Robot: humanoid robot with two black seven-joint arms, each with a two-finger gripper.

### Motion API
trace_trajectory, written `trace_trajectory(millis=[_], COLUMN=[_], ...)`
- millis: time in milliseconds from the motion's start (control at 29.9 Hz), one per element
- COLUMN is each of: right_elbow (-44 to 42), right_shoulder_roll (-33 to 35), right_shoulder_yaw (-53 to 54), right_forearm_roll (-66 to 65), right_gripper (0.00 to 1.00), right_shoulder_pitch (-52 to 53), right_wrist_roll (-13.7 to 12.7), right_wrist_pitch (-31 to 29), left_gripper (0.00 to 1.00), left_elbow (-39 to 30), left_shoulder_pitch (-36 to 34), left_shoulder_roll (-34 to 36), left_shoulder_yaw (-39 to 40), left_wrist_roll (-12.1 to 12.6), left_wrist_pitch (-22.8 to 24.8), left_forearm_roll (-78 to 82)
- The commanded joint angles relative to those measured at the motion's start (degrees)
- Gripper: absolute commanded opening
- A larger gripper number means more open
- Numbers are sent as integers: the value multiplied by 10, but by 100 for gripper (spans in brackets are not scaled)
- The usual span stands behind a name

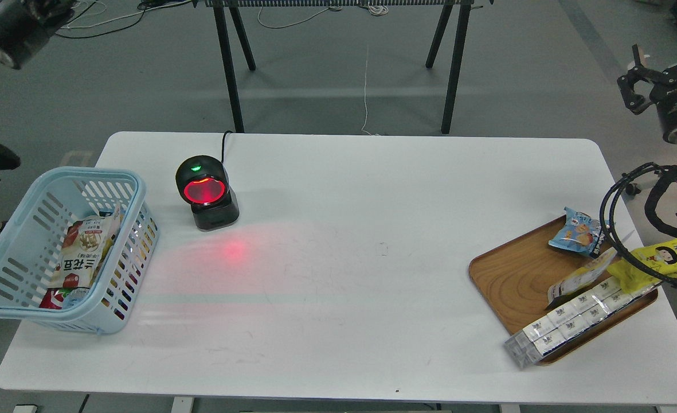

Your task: Scan snack and place in basket

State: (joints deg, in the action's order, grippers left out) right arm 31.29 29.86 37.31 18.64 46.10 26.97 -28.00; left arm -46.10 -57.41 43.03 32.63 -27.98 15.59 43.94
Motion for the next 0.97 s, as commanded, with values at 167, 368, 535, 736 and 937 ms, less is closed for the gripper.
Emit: trace_trajectory(millis=[167,368,535,736,937], right_elbow=[1,-8,-47,-88,-86], right_shoulder_roll=[-2,-19,-52,-94,-88], right_shoulder_yaw=[21,70,84,80,76], right_forearm_roll=[1,3,3,1,0], right_gripper=[98,98,99,99,99], right_shoulder_pitch=[5,4,5,29,40], right_wrist_roll=[-11,-61,-62,-61,-62], right_wrist_pitch=[0,0,0,0,0], left_gripper=[93,98,99,99,99], left_elbow=[167,215,216,212,208], left_shoulder_pitch=[-36,-31,2,16,16], left_shoulder_roll=[-149,-219,-247,-274,-287], left_shoulder_yaw=[14,15,15,16,35], left_wrist_roll=[0,42,40,37,36], left_wrist_pitch=[51,60,60,70,81], left_forearm_roll=[-212,-393,-443,-481,-494])
